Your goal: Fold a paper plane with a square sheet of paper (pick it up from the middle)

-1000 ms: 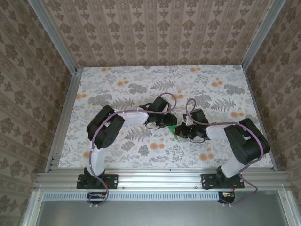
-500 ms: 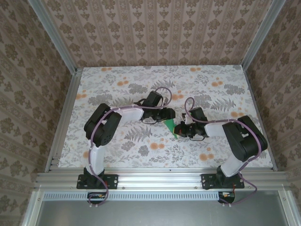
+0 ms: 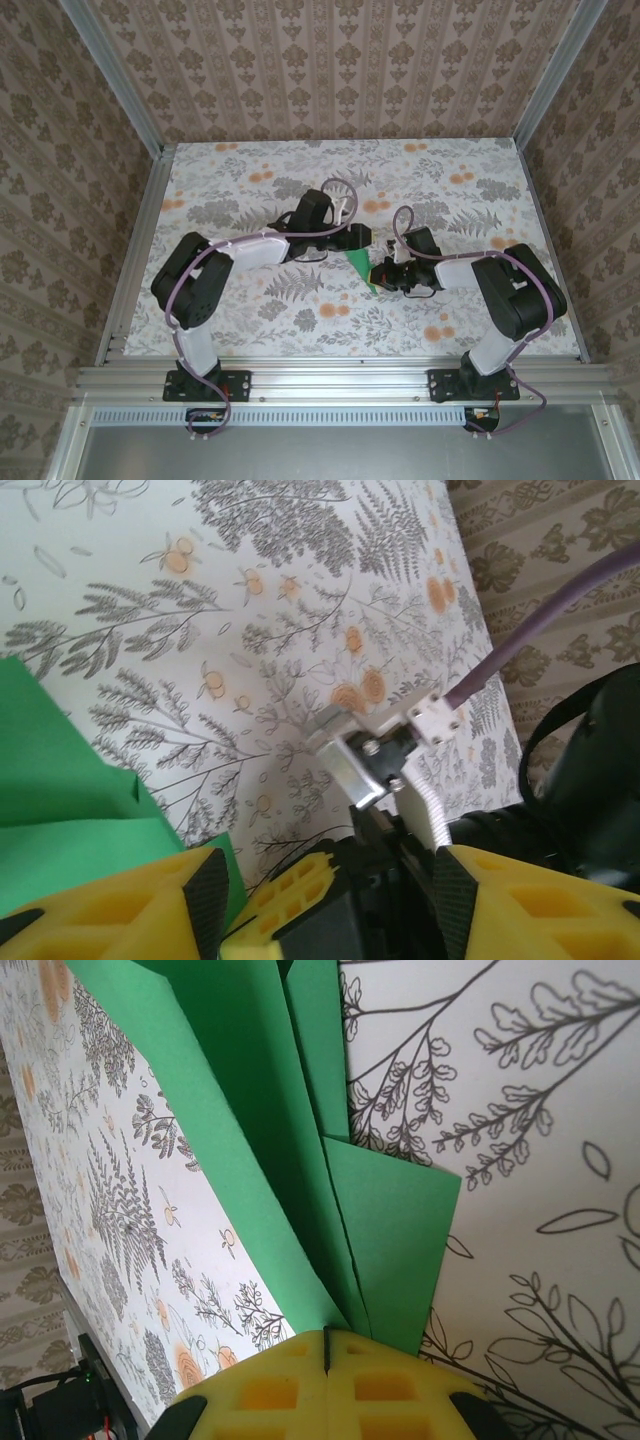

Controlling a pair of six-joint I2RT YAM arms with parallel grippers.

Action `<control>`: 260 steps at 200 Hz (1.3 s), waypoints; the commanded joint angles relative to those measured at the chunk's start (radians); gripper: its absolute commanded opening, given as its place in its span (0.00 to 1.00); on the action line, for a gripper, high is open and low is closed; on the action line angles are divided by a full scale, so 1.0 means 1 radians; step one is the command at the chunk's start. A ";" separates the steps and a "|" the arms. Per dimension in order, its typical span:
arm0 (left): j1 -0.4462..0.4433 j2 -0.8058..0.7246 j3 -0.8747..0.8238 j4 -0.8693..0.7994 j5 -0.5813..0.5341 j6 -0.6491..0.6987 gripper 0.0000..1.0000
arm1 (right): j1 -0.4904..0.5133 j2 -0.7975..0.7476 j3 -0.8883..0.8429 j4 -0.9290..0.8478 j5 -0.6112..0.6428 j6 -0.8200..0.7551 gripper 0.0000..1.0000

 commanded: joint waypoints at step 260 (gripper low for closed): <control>0.022 0.176 -0.044 0.156 -0.049 0.032 0.52 | 0.009 0.107 -0.024 -0.132 0.105 -0.017 0.00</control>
